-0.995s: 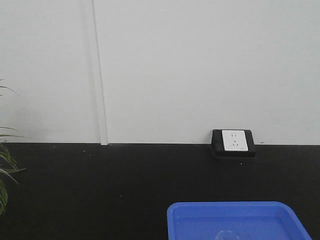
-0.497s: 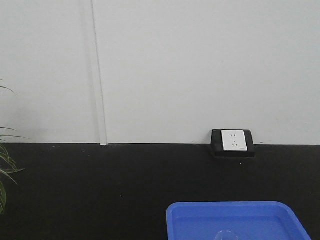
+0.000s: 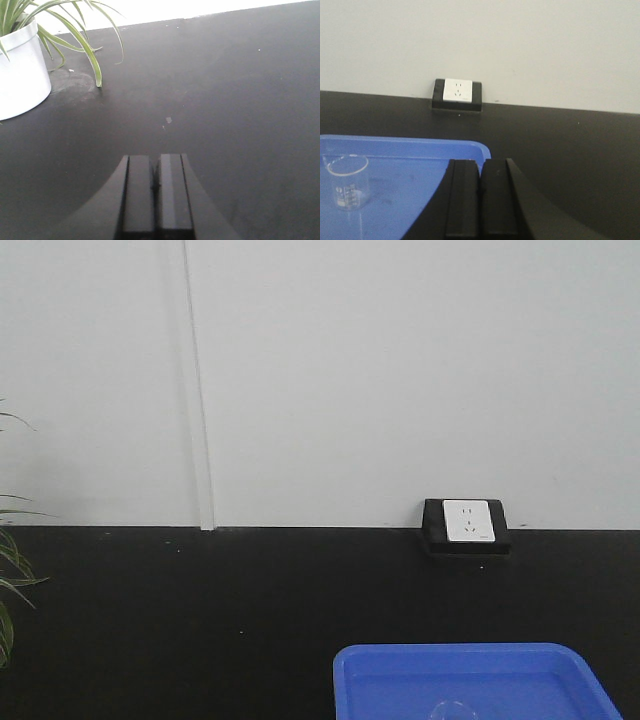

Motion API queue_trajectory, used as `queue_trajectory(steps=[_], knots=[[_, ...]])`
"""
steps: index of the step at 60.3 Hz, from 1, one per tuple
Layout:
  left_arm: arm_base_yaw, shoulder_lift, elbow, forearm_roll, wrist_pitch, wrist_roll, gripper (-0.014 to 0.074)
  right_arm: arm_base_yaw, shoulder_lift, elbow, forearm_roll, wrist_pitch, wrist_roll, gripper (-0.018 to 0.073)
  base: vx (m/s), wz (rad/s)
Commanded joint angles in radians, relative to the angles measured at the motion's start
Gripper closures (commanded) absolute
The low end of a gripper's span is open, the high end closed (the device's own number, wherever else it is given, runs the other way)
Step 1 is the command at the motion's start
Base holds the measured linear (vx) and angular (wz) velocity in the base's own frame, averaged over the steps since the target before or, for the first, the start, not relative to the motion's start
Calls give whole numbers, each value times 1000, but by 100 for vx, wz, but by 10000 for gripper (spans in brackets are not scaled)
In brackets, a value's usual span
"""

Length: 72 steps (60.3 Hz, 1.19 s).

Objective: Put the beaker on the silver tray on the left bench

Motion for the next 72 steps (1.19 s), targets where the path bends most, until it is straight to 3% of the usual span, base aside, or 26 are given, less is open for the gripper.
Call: queue_trajectory(steps=[1,13,21,35,49,60,72], knots=[[-5,-8,20,-3,-76,-1,595,-4,-7,5,-10,-152,-9,571,0,0],[-5,-8,20,-3,-76,-1,595,-4,-3,-1,-3,-317,47,571,0,0],[-5,-8,20,-3,-76,-1,595,-4,59,-67,-7,-270,116,571,0,0],[-5,-8,20,-3,-76,-1,595,-4,295,-232,-7,-247,116,567,0,0],[-5,-8,20,-3,-76,-1,595,-4,511,-254,-7,-287,116,557,0,0],[-5,-8,20,-3,-76,-1,595,-4,651,-254,-7,-381,116,509,0,0],[-5,-8,20,-3,-76,-1,595,-4,757,-254,-6,-500,117,393,0,0]])
